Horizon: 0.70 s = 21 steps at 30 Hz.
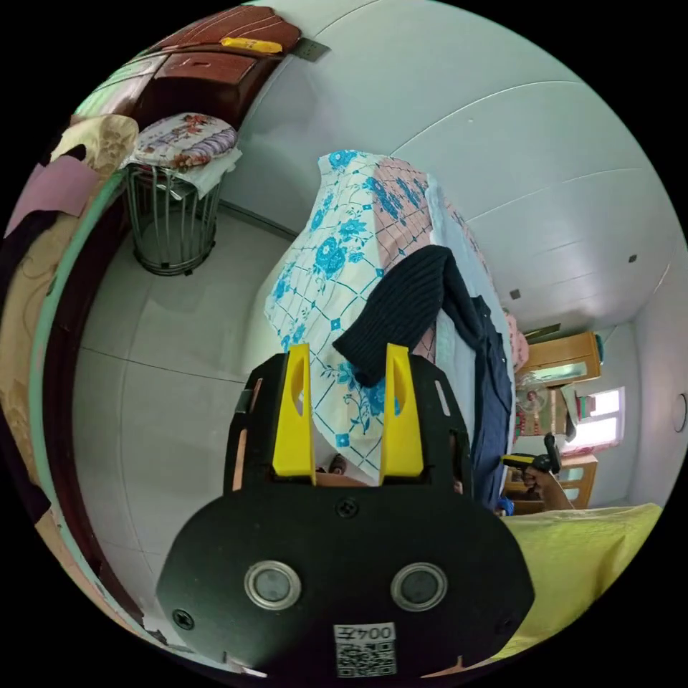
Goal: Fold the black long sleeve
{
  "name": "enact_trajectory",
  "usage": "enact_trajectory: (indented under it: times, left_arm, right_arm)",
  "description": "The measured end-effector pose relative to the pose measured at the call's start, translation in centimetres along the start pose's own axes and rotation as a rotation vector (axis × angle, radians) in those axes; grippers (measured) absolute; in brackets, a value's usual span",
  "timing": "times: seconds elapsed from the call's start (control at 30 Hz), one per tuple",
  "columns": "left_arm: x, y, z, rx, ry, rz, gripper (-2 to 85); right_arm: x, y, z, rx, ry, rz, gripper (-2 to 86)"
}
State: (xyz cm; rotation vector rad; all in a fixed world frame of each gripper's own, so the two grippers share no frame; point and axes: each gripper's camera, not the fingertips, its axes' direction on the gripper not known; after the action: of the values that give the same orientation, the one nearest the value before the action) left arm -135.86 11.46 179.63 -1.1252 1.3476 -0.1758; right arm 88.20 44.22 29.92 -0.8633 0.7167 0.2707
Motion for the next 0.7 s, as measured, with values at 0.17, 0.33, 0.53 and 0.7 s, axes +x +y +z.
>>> enact_trajectory:
  times: [0.17, 0.33, 0.53, 0.7]
  left_arm:
    - [-1.8, -0.8, -0.5, 0.032, 0.167, 0.046, 6.9]
    - [-1.5, -1.5, -3.8, 0.076, 0.089, 0.113, 2.3]
    - [0.6, -4.2, -9.3, 0.155, -0.057, 0.219, 1.3]
    - [3.4, -7.4, -12.6, 0.144, -0.063, 0.271, 1.1]
  right_arm:
    - [0.6, -0.5, 0.3, -0.001, -0.028, 0.052, -0.7]
    - [0.5, -0.9, 0.4, -0.007, -0.015, 0.076, -0.7]
    - [1.1, -1.2, 0.2, -0.015, -0.033, 0.078, -0.7]
    - [2.3, -0.9, -0.3, -0.001, -0.082, 0.109, -0.7]
